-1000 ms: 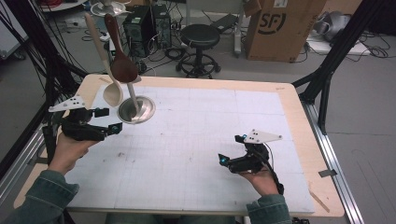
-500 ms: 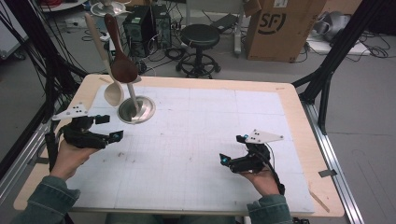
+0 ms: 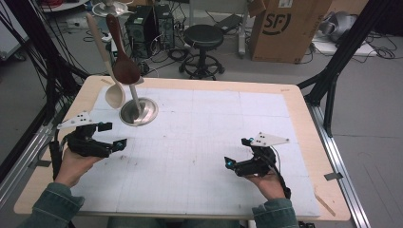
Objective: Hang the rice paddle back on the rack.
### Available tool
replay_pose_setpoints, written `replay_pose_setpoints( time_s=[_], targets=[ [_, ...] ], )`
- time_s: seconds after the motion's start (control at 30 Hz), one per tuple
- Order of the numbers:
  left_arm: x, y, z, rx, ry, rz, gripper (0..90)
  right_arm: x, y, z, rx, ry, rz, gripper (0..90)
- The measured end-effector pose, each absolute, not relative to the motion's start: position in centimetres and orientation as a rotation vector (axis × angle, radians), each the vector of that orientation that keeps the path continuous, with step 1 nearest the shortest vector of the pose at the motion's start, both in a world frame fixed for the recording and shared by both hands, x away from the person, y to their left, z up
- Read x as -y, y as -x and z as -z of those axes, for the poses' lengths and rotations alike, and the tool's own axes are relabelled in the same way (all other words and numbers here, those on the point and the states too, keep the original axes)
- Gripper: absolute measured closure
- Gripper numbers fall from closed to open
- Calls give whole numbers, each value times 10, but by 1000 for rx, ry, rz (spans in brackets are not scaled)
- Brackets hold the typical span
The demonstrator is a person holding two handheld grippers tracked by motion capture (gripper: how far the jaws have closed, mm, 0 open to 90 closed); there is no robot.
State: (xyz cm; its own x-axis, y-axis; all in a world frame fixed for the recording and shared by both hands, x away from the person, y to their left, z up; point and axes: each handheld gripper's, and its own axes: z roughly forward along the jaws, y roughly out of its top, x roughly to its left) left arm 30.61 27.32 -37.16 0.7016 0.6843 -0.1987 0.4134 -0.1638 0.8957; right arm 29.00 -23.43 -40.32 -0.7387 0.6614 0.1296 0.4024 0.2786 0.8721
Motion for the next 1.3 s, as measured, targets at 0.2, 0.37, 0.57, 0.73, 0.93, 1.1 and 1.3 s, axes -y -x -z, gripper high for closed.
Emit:
replay_pose_setpoints(
  time_s=[0.2,0.37,0.57,0.73,0.93,1.1,1.3],
  targets=[
    [-274,-301,382,-881,-1793,-293,16,235,-290,403,-2289,-985,-1443,4],
    [-274,-297,385,-872,-1790,-296,16,236,-290,404,-2288,-985,-1442,4],
    [-273,-293,391,-870,-1798,-298,16,237,-289,404,-2286,-987,-1442,4],
    [-272,-291,394,-868,-1817,-307,16,239,-287,404,-2288,-983,-1442,4],
    [-271,-287,399,-862,-1819,-304,16,241,-286,405,-2286,-988,-1440,4],
    [-270,-285,404,-866,-1844,-302,16,241,-286,406,-2286,-984,-1441,4],
    [-269,-281,410,-863,-1866,-304,16,245,-285,407,-2272,-997,-1440,4]
  ],
)
